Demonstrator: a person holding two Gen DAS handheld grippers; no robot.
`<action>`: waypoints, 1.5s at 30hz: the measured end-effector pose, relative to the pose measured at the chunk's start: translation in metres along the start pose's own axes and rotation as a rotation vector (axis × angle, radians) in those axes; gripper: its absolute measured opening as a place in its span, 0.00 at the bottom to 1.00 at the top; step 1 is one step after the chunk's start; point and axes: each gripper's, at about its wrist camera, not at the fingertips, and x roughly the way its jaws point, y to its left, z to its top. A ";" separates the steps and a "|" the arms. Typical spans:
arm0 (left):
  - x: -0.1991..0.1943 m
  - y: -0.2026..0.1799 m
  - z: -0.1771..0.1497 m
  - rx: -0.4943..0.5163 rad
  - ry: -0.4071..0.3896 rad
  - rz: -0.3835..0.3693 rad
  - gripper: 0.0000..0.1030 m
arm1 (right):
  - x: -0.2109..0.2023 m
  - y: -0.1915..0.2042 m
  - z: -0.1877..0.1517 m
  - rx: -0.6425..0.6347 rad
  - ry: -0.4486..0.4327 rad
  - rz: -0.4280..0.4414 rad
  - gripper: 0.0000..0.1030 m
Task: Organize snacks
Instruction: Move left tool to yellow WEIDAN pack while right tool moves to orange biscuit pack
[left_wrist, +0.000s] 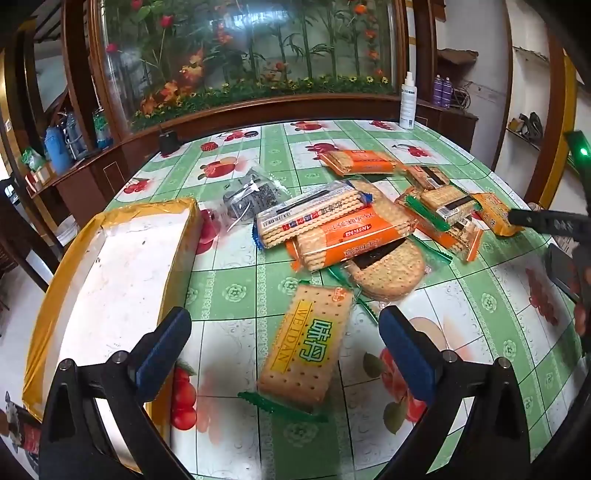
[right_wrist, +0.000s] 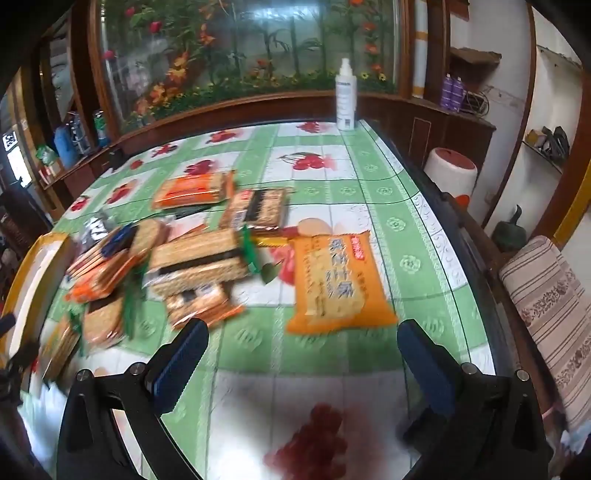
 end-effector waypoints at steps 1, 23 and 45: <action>-0.001 -0.001 0.000 0.001 -0.001 -0.002 0.99 | 0.005 -0.002 0.004 0.010 0.011 -0.009 1.00; 0.010 -0.002 0.008 -0.019 -0.007 0.044 0.99 | 0.026 -0.007 0.018 0.017 0.037 -0.008 1.00; 0.008 0.000 0.009 -0.021 0.049 0.044 0.99 | 0.004 0.008 0.020 -0.066 -0.060 -0.168 1.00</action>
